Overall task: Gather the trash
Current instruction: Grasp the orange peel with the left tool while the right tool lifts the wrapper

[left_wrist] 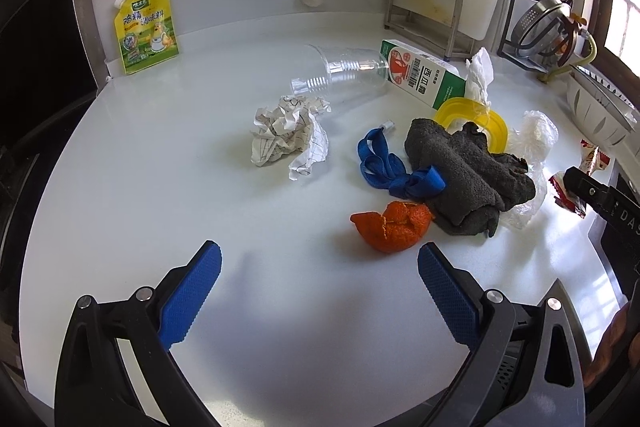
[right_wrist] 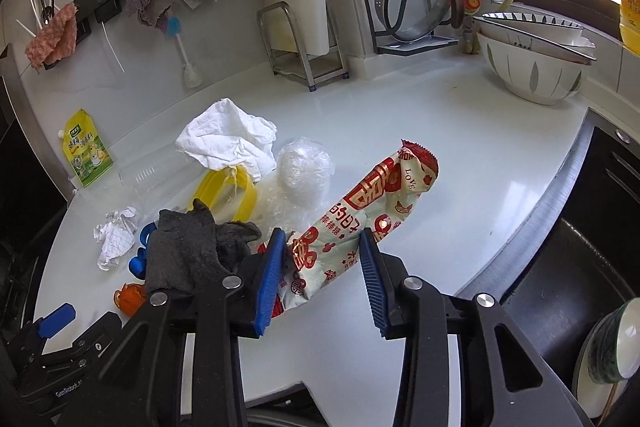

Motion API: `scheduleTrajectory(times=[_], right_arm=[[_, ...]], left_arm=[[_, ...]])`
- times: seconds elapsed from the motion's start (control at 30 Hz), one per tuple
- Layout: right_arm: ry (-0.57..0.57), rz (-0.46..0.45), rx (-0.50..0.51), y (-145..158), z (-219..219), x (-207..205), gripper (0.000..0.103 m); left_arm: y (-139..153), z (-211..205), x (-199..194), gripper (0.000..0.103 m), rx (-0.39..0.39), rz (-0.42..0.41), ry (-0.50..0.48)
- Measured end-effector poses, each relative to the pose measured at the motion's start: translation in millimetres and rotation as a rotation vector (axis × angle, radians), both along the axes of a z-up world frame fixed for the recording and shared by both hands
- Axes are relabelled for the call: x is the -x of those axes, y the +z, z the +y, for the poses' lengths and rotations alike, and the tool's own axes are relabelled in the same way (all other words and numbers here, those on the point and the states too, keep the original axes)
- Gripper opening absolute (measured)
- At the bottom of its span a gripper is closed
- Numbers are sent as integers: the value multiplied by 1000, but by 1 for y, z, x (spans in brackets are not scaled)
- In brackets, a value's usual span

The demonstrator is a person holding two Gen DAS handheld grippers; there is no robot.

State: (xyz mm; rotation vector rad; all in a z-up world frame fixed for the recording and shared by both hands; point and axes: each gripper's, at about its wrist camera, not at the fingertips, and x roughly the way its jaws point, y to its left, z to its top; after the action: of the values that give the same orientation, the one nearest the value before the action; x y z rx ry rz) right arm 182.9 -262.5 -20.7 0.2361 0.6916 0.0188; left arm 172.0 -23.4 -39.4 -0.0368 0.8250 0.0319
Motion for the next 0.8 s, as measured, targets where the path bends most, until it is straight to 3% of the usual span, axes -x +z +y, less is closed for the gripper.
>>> scheduleTrajectory(times=[0.37, 0.6, 0.67, 0.8], right_arm=[[5, -27, -58, -5, -17, 19, 37], [12, -33, -90, -7, -21, 22, 37], [15, -36, -94, -8, -21, 22, 37], [20, -44, -95, -8, -20, 23, 37]], left_arm=[[-8, -11, -9, 97, 20, 18, -3], [-14, -23, -24, 95, -14, 38, 5], [-15, -27, -25, 87, -34, 32, -1], [-12, -31, -20, 57, -16, 8, -29]])
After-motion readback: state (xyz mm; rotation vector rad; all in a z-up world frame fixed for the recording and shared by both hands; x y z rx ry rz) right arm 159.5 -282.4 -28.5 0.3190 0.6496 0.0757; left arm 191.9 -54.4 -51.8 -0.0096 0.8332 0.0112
